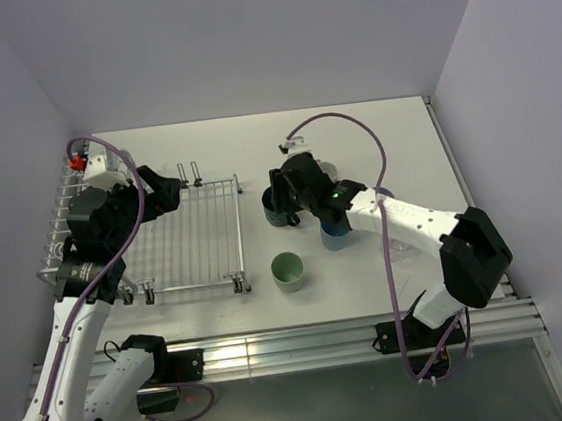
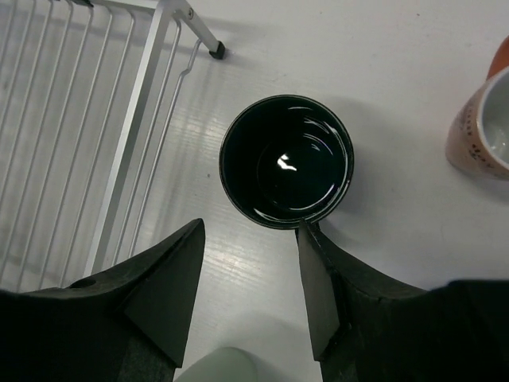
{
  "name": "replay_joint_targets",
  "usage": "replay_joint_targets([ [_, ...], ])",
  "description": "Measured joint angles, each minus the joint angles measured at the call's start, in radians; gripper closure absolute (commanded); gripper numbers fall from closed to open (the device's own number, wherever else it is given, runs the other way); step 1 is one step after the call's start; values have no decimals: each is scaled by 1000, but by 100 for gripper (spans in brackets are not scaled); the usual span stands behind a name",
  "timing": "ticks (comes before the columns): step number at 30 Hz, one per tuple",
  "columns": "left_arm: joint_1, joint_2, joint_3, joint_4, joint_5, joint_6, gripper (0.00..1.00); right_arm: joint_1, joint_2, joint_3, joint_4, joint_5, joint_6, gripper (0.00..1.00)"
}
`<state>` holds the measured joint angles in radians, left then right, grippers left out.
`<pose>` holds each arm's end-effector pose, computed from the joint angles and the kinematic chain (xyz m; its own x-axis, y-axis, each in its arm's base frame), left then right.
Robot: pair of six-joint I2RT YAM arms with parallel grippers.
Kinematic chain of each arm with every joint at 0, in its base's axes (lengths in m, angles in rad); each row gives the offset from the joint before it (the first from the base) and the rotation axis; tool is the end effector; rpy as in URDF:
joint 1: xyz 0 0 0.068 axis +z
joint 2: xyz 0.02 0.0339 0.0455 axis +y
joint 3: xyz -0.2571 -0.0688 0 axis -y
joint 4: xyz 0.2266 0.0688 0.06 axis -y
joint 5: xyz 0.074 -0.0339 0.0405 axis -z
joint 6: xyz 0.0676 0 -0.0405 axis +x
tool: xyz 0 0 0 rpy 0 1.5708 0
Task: Load the cups into the dish rack
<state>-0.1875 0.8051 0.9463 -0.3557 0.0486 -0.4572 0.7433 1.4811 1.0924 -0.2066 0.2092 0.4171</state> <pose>0.1920 -0.0398 0.3600 -0.2904 -0.3937 -0.8722 0.1166 0.8901 -0.4406 0.2638 0.2234 0.2606 -0.5943 -0.0080 -0.8042 -0.3222 0.9186 0.2290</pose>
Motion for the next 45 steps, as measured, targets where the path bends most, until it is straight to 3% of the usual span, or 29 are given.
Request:
replay_joint_targets([
  [23,-2,19,0,0,8,0,1,77,333,179,3,69,-71,52],
  [35,-4,30,0,-1,8,0,1,77,412,236,-34,105,-75,76],
  [38,-4,30,0,-1,8,0,1,77,426,261,-47,114,-74,100],
  [45,-4,48,0,0,23,-1,1,72,423,298,-133,121,-68,100],
])
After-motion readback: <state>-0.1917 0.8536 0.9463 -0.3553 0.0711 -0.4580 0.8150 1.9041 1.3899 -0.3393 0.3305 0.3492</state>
